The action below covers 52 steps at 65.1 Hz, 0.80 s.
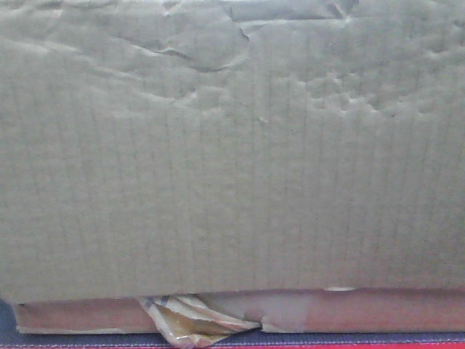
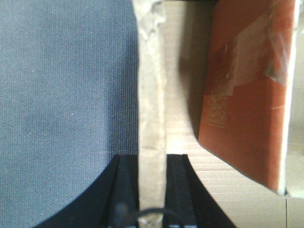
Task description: Stack two boxes on right shelf middle
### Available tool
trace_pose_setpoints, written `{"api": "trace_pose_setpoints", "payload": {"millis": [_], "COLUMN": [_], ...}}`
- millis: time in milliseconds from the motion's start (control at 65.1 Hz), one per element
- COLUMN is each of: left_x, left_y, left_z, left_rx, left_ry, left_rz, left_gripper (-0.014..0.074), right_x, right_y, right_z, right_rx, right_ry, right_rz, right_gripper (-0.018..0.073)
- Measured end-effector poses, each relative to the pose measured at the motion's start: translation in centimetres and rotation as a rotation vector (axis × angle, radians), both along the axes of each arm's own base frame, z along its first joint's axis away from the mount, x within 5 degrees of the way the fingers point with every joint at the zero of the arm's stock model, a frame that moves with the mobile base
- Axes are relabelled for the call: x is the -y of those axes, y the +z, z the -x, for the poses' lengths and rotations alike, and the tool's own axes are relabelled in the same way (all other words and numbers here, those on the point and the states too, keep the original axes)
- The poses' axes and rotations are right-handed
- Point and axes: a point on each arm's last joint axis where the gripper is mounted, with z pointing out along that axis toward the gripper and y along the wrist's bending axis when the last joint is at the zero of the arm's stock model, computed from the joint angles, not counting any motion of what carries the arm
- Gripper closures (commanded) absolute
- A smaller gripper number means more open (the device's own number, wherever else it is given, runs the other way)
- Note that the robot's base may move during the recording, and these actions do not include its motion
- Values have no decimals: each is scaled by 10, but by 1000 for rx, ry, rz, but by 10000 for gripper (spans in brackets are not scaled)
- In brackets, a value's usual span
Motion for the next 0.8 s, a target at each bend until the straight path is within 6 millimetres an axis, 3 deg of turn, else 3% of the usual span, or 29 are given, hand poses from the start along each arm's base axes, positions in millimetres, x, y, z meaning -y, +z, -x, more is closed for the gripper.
{"api": "trace_pose_setpoints", "payload": {"millis": [200,368,445,537,798], "left_x": [0,0,0,0,0], "left_y": [0,0,0,0,0], "left_z": [0,0,0,0,0], "left_rx": [-2,-3,-3,-3,-3], "left_ry": [0,0,-1,-12,-22], "left_rz": [-1,1,0,-5,-10], "left_gripper": [707,707,707,707,707], "right_x": [0,-1,-1,-2,-1], "right_y": [20,71,94,106,99], "right_z": [3,18,21,14,-30], "right_rx": [162,102,-15,-197,-761], "right_ry": [2,4,13,10,-17], "right_rz": [2,-23,-91,-123,-163], "right_gripper": [721,721,721,721,721]}}
